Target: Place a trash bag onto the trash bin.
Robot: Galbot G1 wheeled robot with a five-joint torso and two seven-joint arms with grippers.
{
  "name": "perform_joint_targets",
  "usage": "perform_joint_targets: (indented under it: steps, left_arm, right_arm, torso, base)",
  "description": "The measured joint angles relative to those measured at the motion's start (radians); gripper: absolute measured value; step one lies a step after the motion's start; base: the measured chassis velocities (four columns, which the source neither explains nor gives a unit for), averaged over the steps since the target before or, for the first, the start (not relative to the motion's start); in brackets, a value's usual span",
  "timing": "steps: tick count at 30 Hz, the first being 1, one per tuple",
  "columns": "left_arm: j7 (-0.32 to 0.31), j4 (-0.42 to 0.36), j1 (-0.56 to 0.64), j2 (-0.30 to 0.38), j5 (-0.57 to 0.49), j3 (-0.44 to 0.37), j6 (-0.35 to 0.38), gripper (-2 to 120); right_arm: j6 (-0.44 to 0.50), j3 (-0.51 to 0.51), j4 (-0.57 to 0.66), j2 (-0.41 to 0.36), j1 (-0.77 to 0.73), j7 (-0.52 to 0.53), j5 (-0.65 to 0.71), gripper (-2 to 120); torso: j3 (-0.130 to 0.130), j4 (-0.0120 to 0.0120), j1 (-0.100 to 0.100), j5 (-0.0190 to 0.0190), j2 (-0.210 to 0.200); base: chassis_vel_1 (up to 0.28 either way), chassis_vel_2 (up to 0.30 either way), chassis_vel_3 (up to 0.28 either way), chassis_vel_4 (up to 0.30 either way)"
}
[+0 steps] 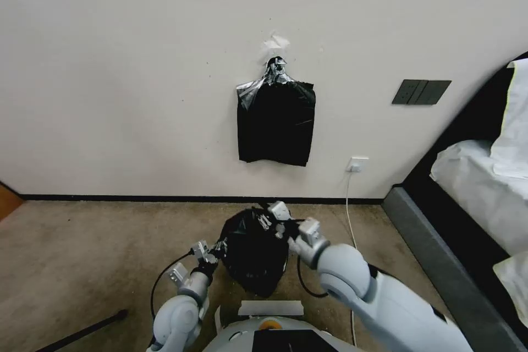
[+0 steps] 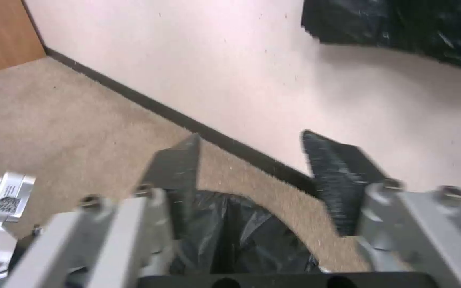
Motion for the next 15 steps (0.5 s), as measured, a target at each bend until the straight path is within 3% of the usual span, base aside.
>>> perform_joint_targets:
  steps: [3,5,7,9,15]
  left_arm:
    - [0.011,0.003,0.0,-0.005,0.027,0.007,-0.005,7]
    - [0.028,0.007,0.001,-0.013,0.069,0.014,-0.011,17]
    - [0.031,0.008,0.005,-0.016,0.078,0.014,-0.013,20]
    - [0.037,0.005,0.013,-0.017,0.087,0.011,-0.019,32]
    - [0.046,-0.009,0.028,-0.013,0.111,-0.001,-0.025,50]
  right_arm:
    - [0.003,0.012,0.0,-0.001,-0.014,-0.009,-0.002,67]
    - [0.004,0.014,0.0,0.001,-0.017,-0.014,-0.001,78]
    - [0.004,0.01,-0.002,0.003,-0.015,-0.015,-0.001,82]
    - [0.004,0.001,-0.009,0.006,-0.01,-0.015,0.0,92]
    - [0.002,-0.01,-0.015,0.009,-0.005,-0.015,0.001,100]
  torso:
    - [0.0,0.0002,0.0,0.0001,0.0]
    - [0.0,0.0004,0.0,0.0,0.0]
    - [0.0,0.0005,0.0,-0.0001,0.0]
    - [0.0,0.0004,0.0,-0.0002,0.0]
    - [0.0,0.0001,0.0,-0.0007,0.0]
  base:
    - [0.0,0.0,0.0,0.0]
    - [0.0,0.0,0.0,0.0]
    - [0.0,0.0,0.0,0.0]
    - [0.0,0.0,0.0,0.0]
    - [0.0,0.0,0.0,0.0]
